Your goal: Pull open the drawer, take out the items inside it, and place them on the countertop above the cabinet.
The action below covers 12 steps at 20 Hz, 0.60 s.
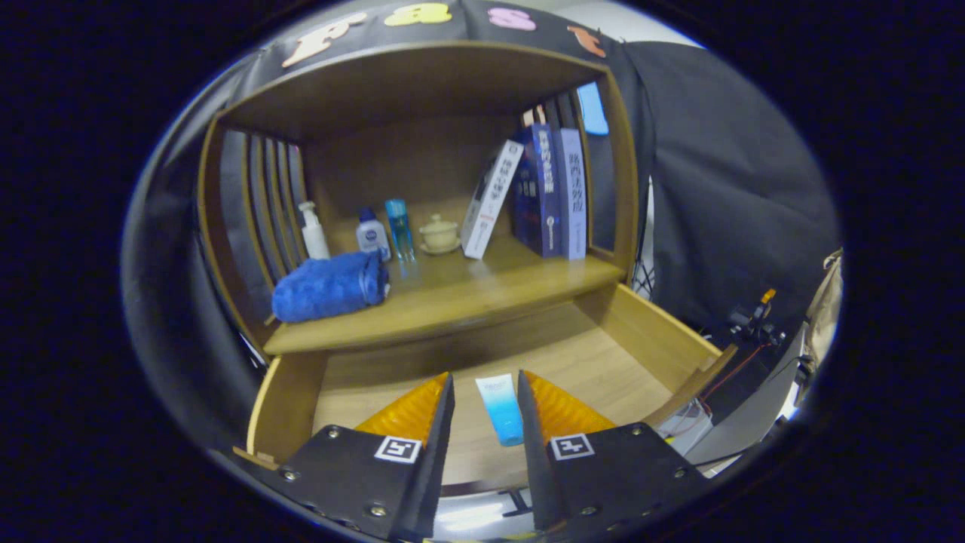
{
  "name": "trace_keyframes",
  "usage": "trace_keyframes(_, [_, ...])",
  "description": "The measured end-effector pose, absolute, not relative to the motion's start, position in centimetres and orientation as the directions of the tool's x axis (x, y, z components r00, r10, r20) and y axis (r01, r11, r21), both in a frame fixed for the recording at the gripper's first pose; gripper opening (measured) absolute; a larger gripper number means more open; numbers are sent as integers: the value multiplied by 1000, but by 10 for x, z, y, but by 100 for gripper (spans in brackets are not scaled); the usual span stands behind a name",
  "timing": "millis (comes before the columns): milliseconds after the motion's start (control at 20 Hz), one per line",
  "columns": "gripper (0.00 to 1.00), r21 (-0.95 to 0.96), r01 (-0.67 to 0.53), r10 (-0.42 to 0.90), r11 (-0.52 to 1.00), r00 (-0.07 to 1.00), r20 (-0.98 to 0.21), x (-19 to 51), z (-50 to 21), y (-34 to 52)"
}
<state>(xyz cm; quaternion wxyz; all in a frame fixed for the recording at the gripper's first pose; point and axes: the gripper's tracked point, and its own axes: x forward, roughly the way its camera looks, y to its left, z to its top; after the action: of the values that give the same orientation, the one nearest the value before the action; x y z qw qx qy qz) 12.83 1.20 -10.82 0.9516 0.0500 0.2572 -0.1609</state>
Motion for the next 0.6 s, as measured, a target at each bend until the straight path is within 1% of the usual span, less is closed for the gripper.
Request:
trace_keyframes(50, [48, -6, 339, -287, 941, 788, -545, 138, -117, 9])
trace_keyframes(150, [48, -52, 351, -299, 935, 698, -651, 152, -137, 6])
trace_keyframes(250, [48, -77, 357, -296, 931, 614, -732, 158, -164, 2])
trace_keyframes(400, [49, -55, 397, -282, 916, 542, -791, 159, -192, -4])
trace_keyframes(500, [48, -103, 401, -304, 910, 479, -824, 154, -209, -17])
trace_keyframes(600, [48, -100, 392, -283, 914, 442, -851, 154, -222, -20])
